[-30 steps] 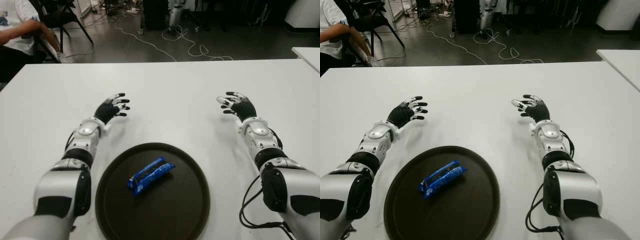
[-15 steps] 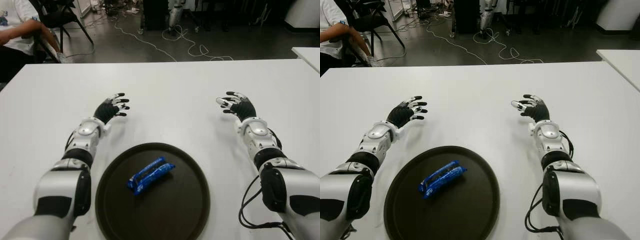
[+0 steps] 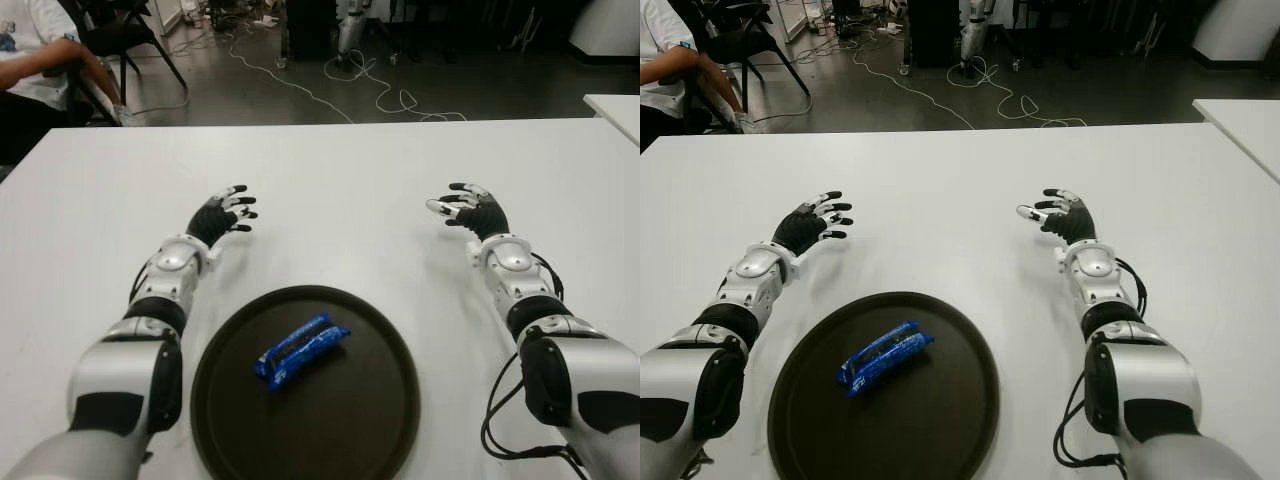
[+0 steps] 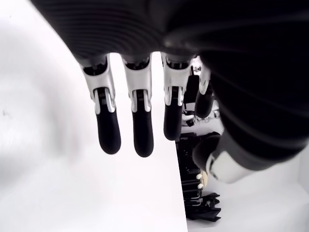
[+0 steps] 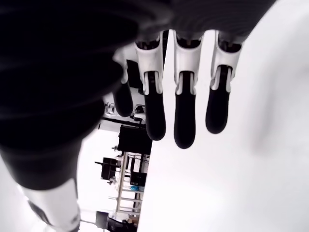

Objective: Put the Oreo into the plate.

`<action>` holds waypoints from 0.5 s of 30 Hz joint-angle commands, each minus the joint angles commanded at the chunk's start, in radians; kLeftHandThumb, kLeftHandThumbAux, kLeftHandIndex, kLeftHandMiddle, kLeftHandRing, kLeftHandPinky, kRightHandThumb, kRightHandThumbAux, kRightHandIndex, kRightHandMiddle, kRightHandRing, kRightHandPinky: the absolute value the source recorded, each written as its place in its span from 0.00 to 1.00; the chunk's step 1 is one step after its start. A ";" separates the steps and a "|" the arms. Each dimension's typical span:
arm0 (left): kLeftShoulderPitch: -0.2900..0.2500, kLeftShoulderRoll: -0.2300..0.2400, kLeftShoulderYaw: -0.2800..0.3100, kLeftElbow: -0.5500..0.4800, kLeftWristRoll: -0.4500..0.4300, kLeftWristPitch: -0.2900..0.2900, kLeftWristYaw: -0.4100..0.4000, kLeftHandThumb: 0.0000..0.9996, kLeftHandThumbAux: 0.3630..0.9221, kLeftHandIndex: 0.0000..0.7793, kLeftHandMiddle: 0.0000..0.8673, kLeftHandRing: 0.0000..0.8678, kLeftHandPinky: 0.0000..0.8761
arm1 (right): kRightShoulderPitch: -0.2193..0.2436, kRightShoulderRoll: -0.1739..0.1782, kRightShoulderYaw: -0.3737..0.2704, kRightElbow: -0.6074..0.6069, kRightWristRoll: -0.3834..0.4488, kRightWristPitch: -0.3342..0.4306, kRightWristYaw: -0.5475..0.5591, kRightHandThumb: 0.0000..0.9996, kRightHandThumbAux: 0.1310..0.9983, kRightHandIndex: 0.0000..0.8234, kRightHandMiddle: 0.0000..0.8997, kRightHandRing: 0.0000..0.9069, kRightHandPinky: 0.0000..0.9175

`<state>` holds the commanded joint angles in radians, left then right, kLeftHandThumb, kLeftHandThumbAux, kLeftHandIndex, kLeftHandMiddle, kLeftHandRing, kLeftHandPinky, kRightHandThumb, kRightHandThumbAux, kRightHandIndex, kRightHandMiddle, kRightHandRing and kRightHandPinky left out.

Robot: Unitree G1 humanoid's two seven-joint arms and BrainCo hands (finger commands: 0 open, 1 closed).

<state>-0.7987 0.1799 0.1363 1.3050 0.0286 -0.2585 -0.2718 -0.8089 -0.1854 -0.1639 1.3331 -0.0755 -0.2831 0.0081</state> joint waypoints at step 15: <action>0.005 0.004 0.000 -0.001 0.000 -0.008 -0.018 0.00 0.54 0.17 0.26 0.32 0.39 | 0.003 0.006 0.003 0.000 -0.002 -0.002 -0.006 0.06 0.75 0.37 0.44 0.47 0.48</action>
<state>-0.7938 0.1836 0.1359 1.3041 0.0281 -0.2668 -0.2894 -0.8055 -0.1799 -0.1608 1.3331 -0.0778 -0.2855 0.0017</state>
